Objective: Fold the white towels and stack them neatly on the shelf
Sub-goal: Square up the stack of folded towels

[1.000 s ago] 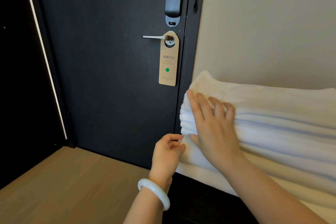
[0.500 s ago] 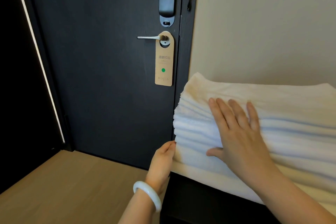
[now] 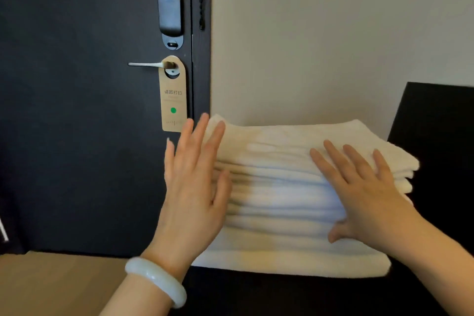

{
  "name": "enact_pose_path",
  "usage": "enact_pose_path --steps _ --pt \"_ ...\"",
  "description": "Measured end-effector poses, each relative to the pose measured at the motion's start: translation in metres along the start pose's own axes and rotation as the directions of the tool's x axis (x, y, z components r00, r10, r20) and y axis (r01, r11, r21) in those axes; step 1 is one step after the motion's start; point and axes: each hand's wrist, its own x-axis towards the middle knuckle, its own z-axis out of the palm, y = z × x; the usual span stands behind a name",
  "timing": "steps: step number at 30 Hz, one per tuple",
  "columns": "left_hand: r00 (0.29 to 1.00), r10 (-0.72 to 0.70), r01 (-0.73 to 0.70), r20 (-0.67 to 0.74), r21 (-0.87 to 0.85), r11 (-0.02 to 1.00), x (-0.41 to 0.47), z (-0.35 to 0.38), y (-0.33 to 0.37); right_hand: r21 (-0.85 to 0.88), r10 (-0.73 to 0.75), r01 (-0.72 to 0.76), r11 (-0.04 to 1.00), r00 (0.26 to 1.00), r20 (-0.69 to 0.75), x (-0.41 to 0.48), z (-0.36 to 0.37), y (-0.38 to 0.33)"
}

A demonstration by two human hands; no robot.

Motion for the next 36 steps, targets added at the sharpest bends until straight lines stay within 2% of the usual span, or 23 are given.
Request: enact_pose_path --steps 1,2,3,6,8,11,15,18,21,25,27,28,29,30,31,32,33,34,36 --pt "0.987 0.15 -0.156 0.055 0.138 0.978 0.01 0.003 0.008 -0.047 -0.019 0.016 0.999 0.998 -0.054 -0.005 0.01 0.008" --pt "0.963 0.222 -0.255 0.156 0.24 0.937 0.021 0.008 0.013 -0.079 -0.016 0.009 0.997 0.995 -0.099 -0.009 0.018 0.016" --pt "0.938 0.218 -0.301 0.271 0.317 0.899 0.031 0.013 0.018 -0.085 -0.015 0.003 0.996 0.99 -0.143 -0.014 0.026 0.024" --pt "0.835 -0.072 -0.251 0.546 0.493 0.833 0.052 0.028 0.012 -0.125 0.014 -0.037 0.992 0.983 -0.184 -0.02 0.045 0.041" --pt "0.741 -0.195 -0.224 0.643 0.51 0.831 0.058 0.032 -0.001 -0.108 0.062 -0.086 0.99 0.977 -0.204 -0.02 0.05 0.047" --pt "0.724 -0.191 -0.233 0.663 0.496 0.836 0.06 0.029 -0.012 -0.108 0.072 -0.1 0.989 0.969 -0.238 -0.015 0.054 0.052" --pt "0.712 -0.192 -0.243 0.676 0.494 0.835 0.063 0.029 -0.016 -0.111 -0.006 -0.02 0.994 0.973 -0.232 -0.019 0.067 0.052" --pt "0.71 -0.183 -0.243 0.68 0.48 0.843 0.068 0.031 -0.017 -0.098 -0.052 0.019 0.995 0.936 -0.349 -0.014 0.06 0.063" --pt "0.717 -0.193 -0.211 0.669 0.474 0.855 0.071 0.032 -0.023 -0.009 -0.014 0.011 1.0 0.925 -0.38 -0.004 0.049 0.067" --pt "0.739 -0.142 -0.278 0.658 0.492 0.825 0.063 0.038 -0.022 0.115 0.016 0.015 0.993 0.964 -0.267 -0.023 0.078 0.063" --pt "0.75 -0.143 -0.293 0.646 0.517 0.804 0.061 0.038 -0.019 0.287 0.026 0.056 0.956 0.962 -0.273 -0.038 0.074 0.069" --pt "0.763 -0.139 -0.281 0.631 0.517 0.809 0.06 0.035 -0.018 0.479 0.121 0.047 0.877 0.942 -0.314 -0.044 0.069 0.07" --pt "0.796 -0.111 -0.25 0.595 0.49 0.835 0.056 0.031 -0.018 0.695 0.293 0.042 0.718 0.887 -0.356 -0.049 0.069 0.07" --pt "0.85 -0.068 -0.19 0.523 0.424 0.886 0.05 0.026 -0.018 0.873 0.503 0.048 0.485 0.802 -0.323 -0.051 0.078 0.073" --pt "0.912 -0.038 -0.097 0.408 0.306 0.947 0.042 0.021 -0.019 0.977 0.676 0.034 0.208 0.717 -0.169 -0.052 0.088 0.072" --pt "0.962 -0.067 0.031 0.263 0.14 0.99 0.03 0.018 -0.02 1.0 0.753 -0.029 0.001 0.658 0.019 -0.054 0.103 0.069" --pt "0.977 -0.172 0.181 0.129 -0.06 0.982 0.016 0.018 -0.025 0.983 0.75 -0.084 -0.162 0.637 0.178 -0.054 0.118 0.064" --pt "0.942 -0.33 0.335 0.062 -0.26 0.906 0.0 0.021 -0.033 0.951 0.703 -0.132 -0.281 0.646 0.297 -0.053 0.13 0.059" --pt "0.773 -0.621 0.584 0.128 -0.525 0.619 -0.029 0.034 -0.047 0.897 0.623 -0.201 -0.394 0.659 0.421 -0.049 0.147 0.046"
